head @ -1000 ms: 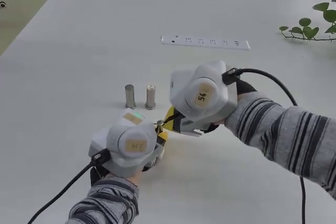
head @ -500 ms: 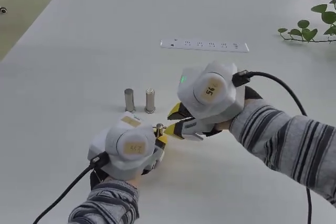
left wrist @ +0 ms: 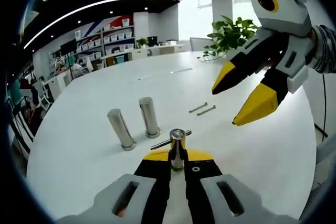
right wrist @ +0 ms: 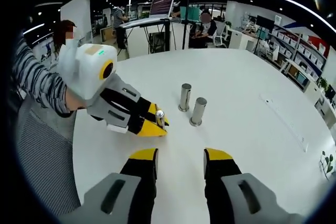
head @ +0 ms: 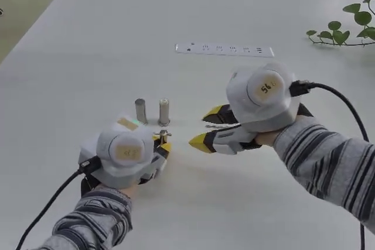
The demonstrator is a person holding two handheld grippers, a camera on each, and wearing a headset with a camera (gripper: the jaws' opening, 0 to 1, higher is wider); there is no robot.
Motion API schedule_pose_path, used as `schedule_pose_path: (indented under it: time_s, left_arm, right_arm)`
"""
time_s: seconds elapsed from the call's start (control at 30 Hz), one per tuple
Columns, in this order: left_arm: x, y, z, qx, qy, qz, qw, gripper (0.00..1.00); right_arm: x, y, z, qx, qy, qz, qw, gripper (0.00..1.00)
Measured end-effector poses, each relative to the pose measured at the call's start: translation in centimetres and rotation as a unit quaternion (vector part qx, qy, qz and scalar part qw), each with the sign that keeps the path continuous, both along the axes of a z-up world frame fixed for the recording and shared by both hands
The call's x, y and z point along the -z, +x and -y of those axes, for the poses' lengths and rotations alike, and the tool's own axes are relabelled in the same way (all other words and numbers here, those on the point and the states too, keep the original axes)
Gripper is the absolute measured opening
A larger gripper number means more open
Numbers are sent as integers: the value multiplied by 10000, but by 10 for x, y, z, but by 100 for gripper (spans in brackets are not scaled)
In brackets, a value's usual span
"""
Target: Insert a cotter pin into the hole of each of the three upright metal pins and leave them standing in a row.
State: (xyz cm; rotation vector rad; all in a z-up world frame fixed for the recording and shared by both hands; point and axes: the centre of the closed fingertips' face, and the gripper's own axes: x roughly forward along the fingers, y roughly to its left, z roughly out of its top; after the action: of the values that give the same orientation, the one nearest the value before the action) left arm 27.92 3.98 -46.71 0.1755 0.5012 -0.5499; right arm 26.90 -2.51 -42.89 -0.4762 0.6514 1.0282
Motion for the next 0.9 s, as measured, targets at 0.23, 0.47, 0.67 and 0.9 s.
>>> schedule_pose_path:
  time_s: [0.23, 0.47, 0.67, 0.9]
  left_arm:
    - [0, 8, -24, -49, 108, -2, 9999, 5]
    - [1, 14, -32, -109, 12, -71, 9999, 5]
    - [4, 14, -32, -130, -12, -102, 9999, 5]
    - [8, 14, -33, -159, -122, -146, 9997, 5]
  right_arm:
    - [7, -2, 8, 167, 26, -117, 9998, 31]
    - [10, -5, 9, 182, 85, -155, 9997, 31]
    - [11, -7, 6, 216, 174, -238, 9993, 31]
    - [12, -8, 7, 234, 201, -284, 9991, 31]
